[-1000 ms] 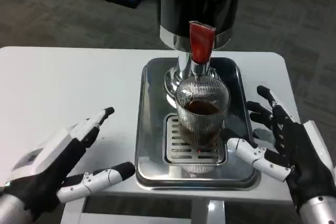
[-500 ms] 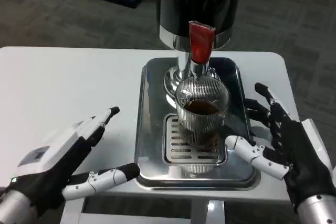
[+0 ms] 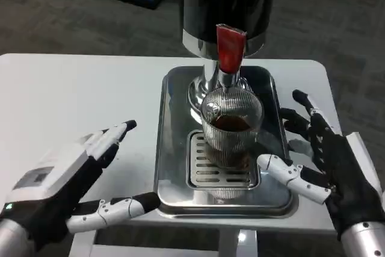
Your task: Grasp the cup under the faucet to collect the drink, then remove the cup.
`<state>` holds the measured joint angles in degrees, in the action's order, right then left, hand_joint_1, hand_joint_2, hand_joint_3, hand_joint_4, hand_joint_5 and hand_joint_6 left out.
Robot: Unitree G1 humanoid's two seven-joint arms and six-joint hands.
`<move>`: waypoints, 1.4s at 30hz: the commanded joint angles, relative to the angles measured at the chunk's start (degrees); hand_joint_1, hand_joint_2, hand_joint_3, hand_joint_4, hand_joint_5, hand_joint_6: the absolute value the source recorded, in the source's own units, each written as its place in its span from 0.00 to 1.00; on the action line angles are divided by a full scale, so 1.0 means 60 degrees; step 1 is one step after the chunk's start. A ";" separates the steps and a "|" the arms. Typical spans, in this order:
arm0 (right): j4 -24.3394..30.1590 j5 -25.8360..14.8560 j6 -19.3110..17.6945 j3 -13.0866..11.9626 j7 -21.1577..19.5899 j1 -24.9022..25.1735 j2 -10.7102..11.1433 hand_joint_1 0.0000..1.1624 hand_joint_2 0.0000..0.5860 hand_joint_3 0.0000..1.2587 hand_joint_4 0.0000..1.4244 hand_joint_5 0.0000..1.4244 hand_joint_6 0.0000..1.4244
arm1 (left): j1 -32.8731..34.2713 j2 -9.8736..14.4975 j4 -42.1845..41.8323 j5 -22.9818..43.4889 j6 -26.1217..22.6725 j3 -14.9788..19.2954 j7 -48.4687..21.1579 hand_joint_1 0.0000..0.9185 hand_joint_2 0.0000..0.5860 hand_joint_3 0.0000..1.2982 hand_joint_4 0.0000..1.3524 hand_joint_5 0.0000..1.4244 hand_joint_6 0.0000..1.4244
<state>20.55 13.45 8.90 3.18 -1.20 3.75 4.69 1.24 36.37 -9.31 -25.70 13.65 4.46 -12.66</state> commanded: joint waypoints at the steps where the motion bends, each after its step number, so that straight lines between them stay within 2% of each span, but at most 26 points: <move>1: 0.0053 0.0012 -0.0419 0.0030 -0.0177 -0.0080 -0.0089 0.64 0.29 0.06 0.13 0.13 0.19 | -0.0220 0.0231 -0.0207 -0.0088 -0.0106 0.0100 -0.0134 0.00 0.09 0.00 0.00 0.00 0.00; 8: -0.0525 -0.0082 -0.1048 0.0012 -0.0360 0.0110 -0.0173 0.67 0.28 0.06 0.13 0.13 0.17 | -0.0224 0.0331 -0.0132 -0.0043 -0.0118 0.0080 -0.0148 0.00 0.09 0.00 0.00 0.00 0.00; 14: -0.1239 -0.0233 -0.1444 0.0060 -0.0481 0.0463 -0.0495 0.68 0.27 0.06 0.13 0.14 0.19 | -0.0199 0.0382 -0.0079 -0.0050 -0.0163 0.0068 -0.0168 0.00 0.09 0.00 0.00 0.00 0.00; 18: -0.1761 -0.0291 -0.1689 0.0046 -0.0565 0.0723 -0.0578 0.69 0.27 0.06 0.12 0.13 0.20 | -0.0202 0.0436 -0.0064 -0.0061 -0.0177 0.0099 -0.0191 0.00 0.10 0.00 0.00 0.00 0.00; 28: -0.2937 -0.0396 -0.2270 -0.0229 -0.0751 0.1451 -0.0615 0.70 0.25 0.06 0.12 0.13 0.19 | -0.0117 0.0526 0.0037 -0.0085 -0.0234 0.0061 -0.0224 0.00 0.10 0.00 0.00 0.00 0.00; 33: -0.3464 -0.0557 -0.2572 -0.0356 -0.0920 0.1719 -0.0750 0.70 0.25 0.06 0.12 0.13 0.19 | -0.0039 0.0517 0.0101 -0.0147 -0.0263 0.0008 -0.0199 0.00 0.10 0.00 0.00 0.00 0.00; 42: -0.4071 -0.0712 -0.3082 -0.0179 -0.0896 0.1840 -0.0956 0.66 0.23 0.04 0.11 0.12 0.18 | -0.0037 0.0547 0.0159 -0.0202 -0.0292 -0.0011 -0.0230 0.00 0.10 0.00 0.00 0.00 0.00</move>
<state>-2.79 9.63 -7.77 1.52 -6.59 14.41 -0.71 1.20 38.41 -8.88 -25.81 12.15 4.65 -13.29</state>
